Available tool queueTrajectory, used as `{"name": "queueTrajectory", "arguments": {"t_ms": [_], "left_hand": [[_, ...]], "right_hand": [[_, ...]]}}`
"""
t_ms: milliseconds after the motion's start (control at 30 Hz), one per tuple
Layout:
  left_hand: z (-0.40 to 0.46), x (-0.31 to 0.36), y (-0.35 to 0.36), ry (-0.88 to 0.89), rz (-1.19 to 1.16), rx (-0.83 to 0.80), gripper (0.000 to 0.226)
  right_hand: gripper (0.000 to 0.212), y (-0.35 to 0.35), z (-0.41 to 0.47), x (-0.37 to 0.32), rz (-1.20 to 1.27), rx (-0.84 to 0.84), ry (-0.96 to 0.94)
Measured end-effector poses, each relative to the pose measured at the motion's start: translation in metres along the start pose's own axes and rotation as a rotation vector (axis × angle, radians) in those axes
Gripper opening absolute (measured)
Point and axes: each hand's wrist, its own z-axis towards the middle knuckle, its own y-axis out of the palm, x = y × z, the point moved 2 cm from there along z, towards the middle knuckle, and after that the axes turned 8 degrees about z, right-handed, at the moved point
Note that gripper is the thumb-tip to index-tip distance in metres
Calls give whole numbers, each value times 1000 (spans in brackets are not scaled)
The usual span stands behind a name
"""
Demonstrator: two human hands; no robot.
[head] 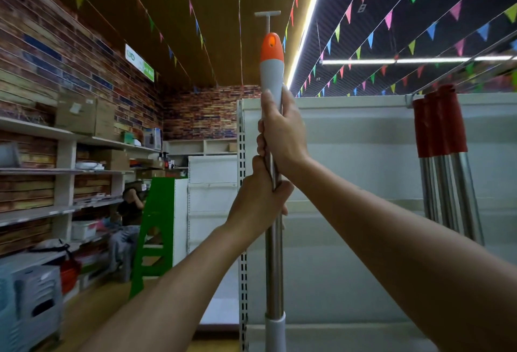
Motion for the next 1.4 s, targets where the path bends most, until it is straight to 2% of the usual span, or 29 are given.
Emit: {"name": "queueTrajectory", "arguments": {"t_ms": [367,467,533,700,1033,1267,1400], "left_hand": [[9,-15,15,-13,24,-19,32],[9,-21,20,-37,7,-26,34],[7,-21,22,-40,-20,-28,32],[-2,-15,23,-4,-51,-24,30],[-10,-3,13,11,-28,14,29],[-6,3,3,28,-13,31,30],[-1,0,5,-6,-6,11,32]], "right_hand": [[39,-5,2,21,0,-21,8],[45,-7,1,31,-19,-22,39],[40,-8,-1,34,-8,-18,37],[28,-14,-9,25,55,-15,0],[28,-10,-14,3,63,-30,-37],[38,-1,-3,-2,30,-27,-36],[34,-3,2,3,16,-28,-6]]}}
